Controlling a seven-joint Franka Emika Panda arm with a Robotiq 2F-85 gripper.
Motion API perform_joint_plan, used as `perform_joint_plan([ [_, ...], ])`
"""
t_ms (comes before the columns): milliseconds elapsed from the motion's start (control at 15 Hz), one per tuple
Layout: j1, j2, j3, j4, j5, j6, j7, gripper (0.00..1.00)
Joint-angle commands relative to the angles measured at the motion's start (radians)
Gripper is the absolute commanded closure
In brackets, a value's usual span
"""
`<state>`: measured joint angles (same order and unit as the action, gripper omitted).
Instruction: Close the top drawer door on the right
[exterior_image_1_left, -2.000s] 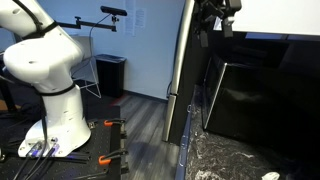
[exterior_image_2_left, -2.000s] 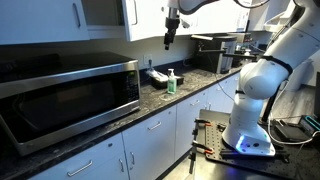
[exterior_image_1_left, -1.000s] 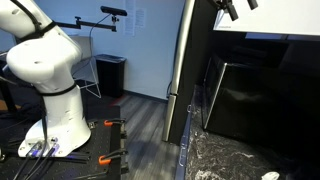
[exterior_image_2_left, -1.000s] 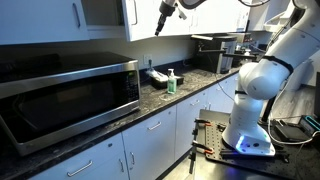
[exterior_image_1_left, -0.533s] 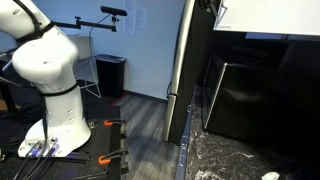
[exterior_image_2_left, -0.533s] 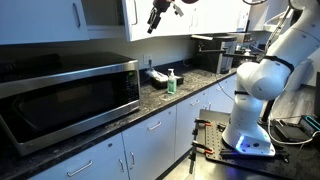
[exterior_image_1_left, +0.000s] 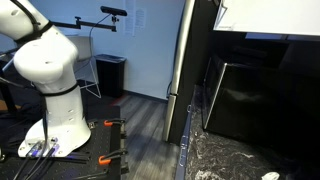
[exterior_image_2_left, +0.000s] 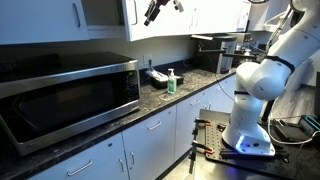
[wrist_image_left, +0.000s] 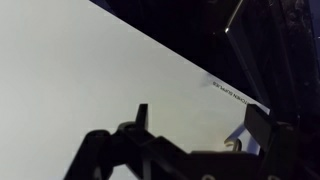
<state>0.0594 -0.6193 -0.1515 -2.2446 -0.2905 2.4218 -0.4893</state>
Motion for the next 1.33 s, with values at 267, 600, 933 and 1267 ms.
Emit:
perform_joint_plan([
  [267, -0.013, 0.003, 0.002, -0.006, 0.018, 0.020, 0.019, 0.00],
  [600, -0.030, 0.012, 0.059, -0.012, 0.073, 0.060, 0.216, 0.00],
  [933, -0.057, -0.011, 0.141, -0.039, 0.077, 0.110, 0.396, 0.00],
  [1267, -0.093, -0.048, 0.197, -0.076, 0.063, 0.141, 0.491, 0.32],
])
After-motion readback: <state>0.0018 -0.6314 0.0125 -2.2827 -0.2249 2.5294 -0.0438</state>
